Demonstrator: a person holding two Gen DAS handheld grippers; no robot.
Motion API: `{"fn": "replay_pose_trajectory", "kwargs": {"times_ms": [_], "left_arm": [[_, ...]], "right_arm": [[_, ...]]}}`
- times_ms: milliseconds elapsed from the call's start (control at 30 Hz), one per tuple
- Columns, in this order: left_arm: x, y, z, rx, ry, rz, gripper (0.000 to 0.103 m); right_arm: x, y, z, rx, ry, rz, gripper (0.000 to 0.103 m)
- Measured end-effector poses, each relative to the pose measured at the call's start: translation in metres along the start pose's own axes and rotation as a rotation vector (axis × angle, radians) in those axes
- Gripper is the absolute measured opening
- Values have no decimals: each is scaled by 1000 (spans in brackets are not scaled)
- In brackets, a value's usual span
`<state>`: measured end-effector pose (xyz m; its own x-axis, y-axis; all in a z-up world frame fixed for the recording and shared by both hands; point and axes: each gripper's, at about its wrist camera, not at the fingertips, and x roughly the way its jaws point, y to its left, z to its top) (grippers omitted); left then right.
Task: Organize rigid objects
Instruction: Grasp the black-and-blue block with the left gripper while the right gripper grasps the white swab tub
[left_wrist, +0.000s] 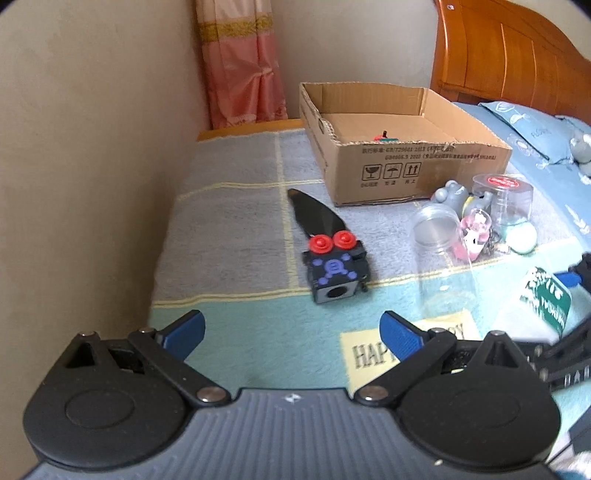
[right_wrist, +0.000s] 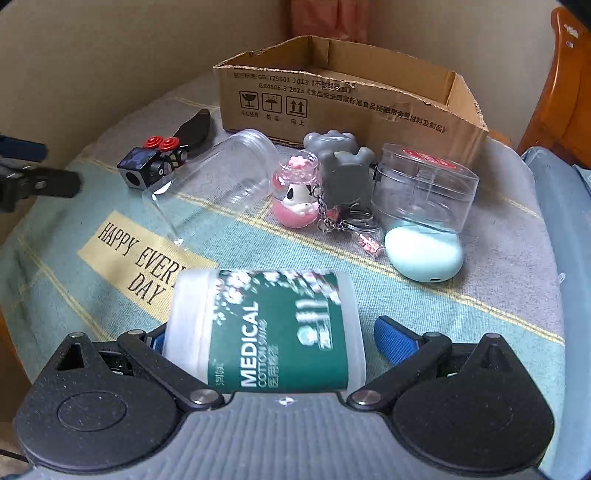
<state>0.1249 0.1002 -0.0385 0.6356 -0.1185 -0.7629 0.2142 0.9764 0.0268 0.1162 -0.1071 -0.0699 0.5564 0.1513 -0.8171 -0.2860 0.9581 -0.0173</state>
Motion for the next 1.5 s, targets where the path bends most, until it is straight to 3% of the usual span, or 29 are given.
{"fn": "replay_pose_trajectory", "kwargs": {"times_ms": [167, 467, 600, 833, 1167, 1300, 1500], "left_arm": [[26, -9, 12, -29, -8, -38, 100], [69, -13, 20, -55, 22, -6, 100], [73, -3, 13, -68, 43, 24, 101], [69, -2, 8, -36, 6, 20, 100], [74, -13, 17, 1, -9, -52, 88], [73, -12, 18, 12, -20, -65, 72], [74, -9, 22, 30, -18, -80, 60]], "right_arm": [[0, 5, -5, 21, -32, -23, 103], [3, 6, -4, 19, -38, -22, 103], [1, 5, -6, 19, -41, -22, 103], [3, 5, -6, 21, -51, -24, 103], [1, 7, -3, 26, -18, -36, 103], [-1, 10, -1, 15, -21, -44, 103], [-7, 16, 4, -9, -20, -39, 96]]}}
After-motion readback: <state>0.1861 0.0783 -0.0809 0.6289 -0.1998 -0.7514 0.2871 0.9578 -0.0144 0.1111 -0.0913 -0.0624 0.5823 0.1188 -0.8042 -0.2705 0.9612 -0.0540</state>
